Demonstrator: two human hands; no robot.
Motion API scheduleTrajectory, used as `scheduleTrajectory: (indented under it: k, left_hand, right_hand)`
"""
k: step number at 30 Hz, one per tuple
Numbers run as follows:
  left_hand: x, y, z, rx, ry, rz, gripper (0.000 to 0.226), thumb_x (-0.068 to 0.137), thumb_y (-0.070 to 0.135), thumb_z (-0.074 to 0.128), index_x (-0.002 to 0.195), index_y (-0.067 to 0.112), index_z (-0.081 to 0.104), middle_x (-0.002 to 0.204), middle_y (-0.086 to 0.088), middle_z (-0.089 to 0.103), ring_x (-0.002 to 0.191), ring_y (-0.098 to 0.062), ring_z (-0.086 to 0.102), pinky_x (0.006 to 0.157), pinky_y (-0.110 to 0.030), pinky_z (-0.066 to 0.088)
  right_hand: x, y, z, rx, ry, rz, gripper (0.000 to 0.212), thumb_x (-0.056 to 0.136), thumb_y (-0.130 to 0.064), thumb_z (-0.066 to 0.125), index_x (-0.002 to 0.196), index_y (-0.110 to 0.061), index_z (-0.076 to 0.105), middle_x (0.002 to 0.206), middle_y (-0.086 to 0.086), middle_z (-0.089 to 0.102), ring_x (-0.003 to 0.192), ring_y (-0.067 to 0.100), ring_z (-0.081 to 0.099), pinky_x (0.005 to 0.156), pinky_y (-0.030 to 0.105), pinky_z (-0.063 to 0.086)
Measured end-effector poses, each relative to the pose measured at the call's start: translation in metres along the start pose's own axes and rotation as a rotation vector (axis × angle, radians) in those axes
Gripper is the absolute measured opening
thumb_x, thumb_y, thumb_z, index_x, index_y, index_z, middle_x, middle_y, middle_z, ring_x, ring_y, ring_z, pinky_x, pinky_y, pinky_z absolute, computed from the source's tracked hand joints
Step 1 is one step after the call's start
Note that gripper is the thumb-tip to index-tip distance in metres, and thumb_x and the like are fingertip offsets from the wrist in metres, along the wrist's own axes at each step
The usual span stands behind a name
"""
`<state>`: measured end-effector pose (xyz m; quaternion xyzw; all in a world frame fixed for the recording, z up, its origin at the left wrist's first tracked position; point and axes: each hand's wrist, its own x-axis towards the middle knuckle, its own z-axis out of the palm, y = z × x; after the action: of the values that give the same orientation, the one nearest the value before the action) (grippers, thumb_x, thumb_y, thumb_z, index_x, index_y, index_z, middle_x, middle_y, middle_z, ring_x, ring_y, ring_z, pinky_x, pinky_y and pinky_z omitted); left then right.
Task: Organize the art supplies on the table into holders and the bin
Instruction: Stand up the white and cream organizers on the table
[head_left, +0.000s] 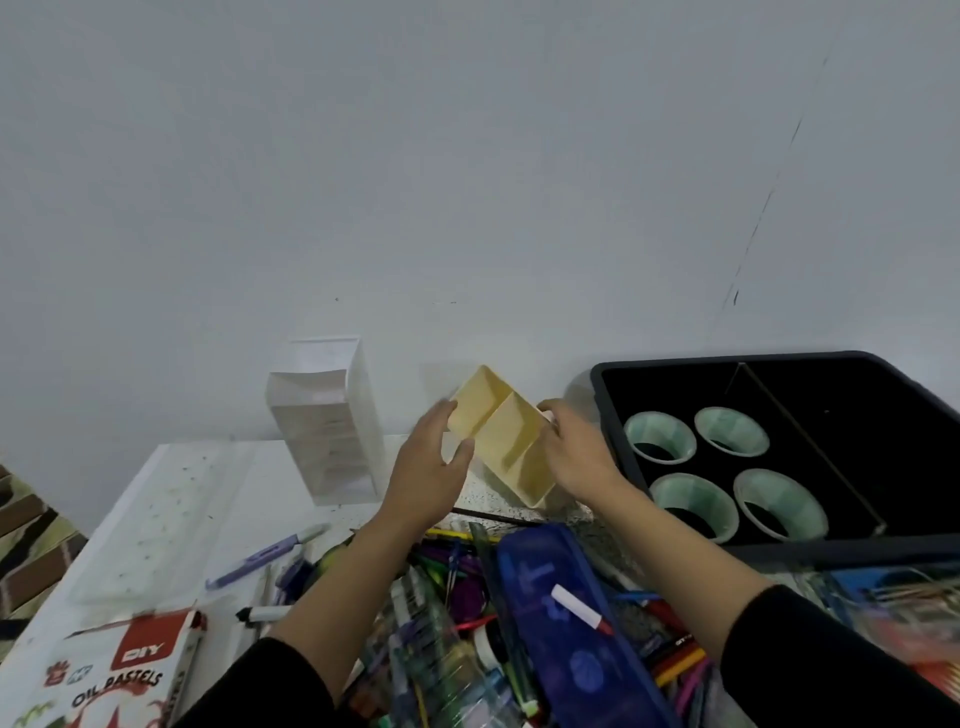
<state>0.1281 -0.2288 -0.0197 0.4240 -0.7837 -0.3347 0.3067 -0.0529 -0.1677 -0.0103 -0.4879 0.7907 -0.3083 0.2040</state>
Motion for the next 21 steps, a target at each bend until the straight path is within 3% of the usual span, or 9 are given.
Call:
scheduleTrajectory:
  k: [2, 5, 8, 10, 13, 16, 21]
  left_hand:
    - [0.008, 0.005, 0.005, -0.142, -0.036, 0.007, 0.059, 0.101, 0.023, 0.056, 0.153, 0.032, 0.030, 0.163, 0.014, 0.021, 0.147, -0.006, 0.025, 0.114, -0.026, 0.029]
    - [0.019, 0.007, 0.016, -0.197, -0.101, -0.004, 0.076, 0.098, 0.016, 0.061, 0.157, 0.036, 0.017, 0.167, 0.009, 0.005, 0.150, -0.010, 0.020, 0.109, -0.022, 0.033]
    - [0.025, 0.010, 0.024, -0.362, -0.085, -0.110, 0.081, 0.096, 0.011, 0.064, 0.159, 0.024, 0.015, 0.164, 0.003, 0.022, 0.147, -0.013, 0.030, 0.116, -0.032, 0.035]
    - [0.025, 0.007, 0.020, -0.391, -0.112, -0.155, 0.067, 0.096, 0.019, 0.065, 0.154, 0.017, 0.032, 0.153, 0.005, 0.043, 0.135, -0.009, 0.046, 0.110, -0.028, 0.039]
    - [0.022, -0.008, 0.008, -0.109, -0.185, -0.109, 0.043, 0.097, 0.044, 0.058, 0.135, 0.023, 0.060, 0.135, 0.009, 0.062, 0.123, -0.005, 0.056, 0.111, -0.034, 0.042]
    - [0.013, -0.026, -0.011, 0.201, -0.316, -0.110, 0.048, 0.102, 0.052, 0.041, 0.136, 0.024, 0.060, 0.140, 0.007, 0.059, 0.131, -0.013, 0.052, 0.107, -0.028, 0.037]
    - [-0.009, -0.039, -0.025, 0.424, -0.561, -0.066, 0.044, 0.103, 0.052, 0.041, 0.128, 0.025, 0.065, 0.132, 0.004, 0.064, 0.119, -0.014, 0.057, 0.101, -0.031, 0.044]
  right_hand:
    - [-0.001, 0.004, 0.005, 0.119, -0.035, 0.062, 0.030, 0.107, -0.021, 0.033, 0.133, -0.014, 0.048, 0.122, 0.012, 0.062, 0.107, 0.029, 0.060, 0.091, 0.045, 0.051]
    - [-0.011, 0.009, 0.017, 0.189, -0.009, 0.095, 0.028, 0.109, -0.021, 0.029, 0.129, -0.012, 0.046, 0.113, 0.010, 0.062, 0.102, 0.028, 0.059, 0.083, 0.038, 0.048]
    - [-0.011, 0.010, 0.021, 0.239, 0.043, 0.112, 0.030, 0.109, -0.021, 0.029, 0.132, -0.014, 0.045, 0.112, 0.010, 0.061, 0.102, 0.028, 0.058, 0.085, 0.040, 0.048]
    - [-0.008, 0.010, 0.019, 0.254, 0.037, 0.122, 0.030, 0.109, -0.021, 0.030, 0.135, -0.014, 0.044, 0.112, 0.008, 0.060, 0.102, 0.026, 0.057, 0.080, 0.035, 0.044]
    - [-0.007, 0.012, 0.017, 0.283, 0.023, 0.157, 0.033, 0.109, -0.021, 0.031, 0.141, -0.016, 0.039, 0.121, 0.011, 0.060, 0.103, 0.025, 0.056, 0.079, 0.033, 0.040]
    - [-0.007, 0.011, 0.017, 0.306, 0.027, 0.202, 0.035, 0.109, -0.021, 0.030, 0.144, -0.016, 0.032, 0.118, 0.010, 0.058, 0.098, 0.023, 0.052, 0.079, 0.033, 0.039]
    - [-0.005, 0.001, 0.026, 0.364, 0.064, 0.246, 0.030, 0.109, -0.021, 0.028, 0.137, -0.013, 0.035, 0.116, 0.010, 0.057, 0.097, 0.025, 0.052, 0.080, 0.035, 0.041]
